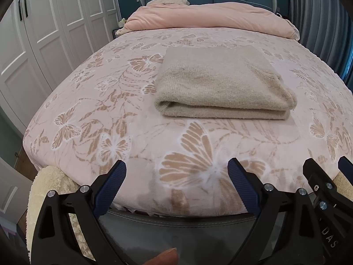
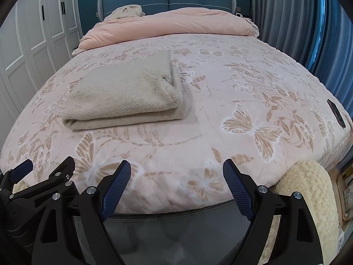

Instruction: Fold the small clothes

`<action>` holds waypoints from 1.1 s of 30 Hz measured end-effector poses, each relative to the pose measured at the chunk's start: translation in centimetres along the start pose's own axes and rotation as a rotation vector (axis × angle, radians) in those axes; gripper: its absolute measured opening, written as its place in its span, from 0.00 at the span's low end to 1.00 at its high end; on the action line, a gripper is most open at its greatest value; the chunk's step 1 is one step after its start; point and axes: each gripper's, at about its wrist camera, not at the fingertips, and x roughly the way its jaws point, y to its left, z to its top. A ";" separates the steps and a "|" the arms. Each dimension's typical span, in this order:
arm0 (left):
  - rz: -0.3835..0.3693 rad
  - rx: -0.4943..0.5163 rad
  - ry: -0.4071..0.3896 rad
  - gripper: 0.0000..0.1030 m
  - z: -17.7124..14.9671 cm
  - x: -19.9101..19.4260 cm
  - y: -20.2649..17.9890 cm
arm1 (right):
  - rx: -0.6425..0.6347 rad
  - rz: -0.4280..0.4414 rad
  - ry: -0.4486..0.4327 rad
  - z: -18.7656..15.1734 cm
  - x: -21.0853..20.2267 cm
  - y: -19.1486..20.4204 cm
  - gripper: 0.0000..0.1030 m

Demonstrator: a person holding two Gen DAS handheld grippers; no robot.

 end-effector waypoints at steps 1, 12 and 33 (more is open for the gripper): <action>0.000 0.000 0.001 0.88 0.0 0.0 0.0 | -0.001 0.000 0.000 0.0 0.0 0.0 0.81; 0.001 0.008 -0.006 0.84 -0.1 -0.1 -0.1 | 0.011 0.006 0.007 -0.2 0.1 0.1 0.81; 0.004 0.011 -0.001 0.84 -0.1 0.1 0.0 | 0.012 0.004 0.008 -0.2 0.2 0.1 0.81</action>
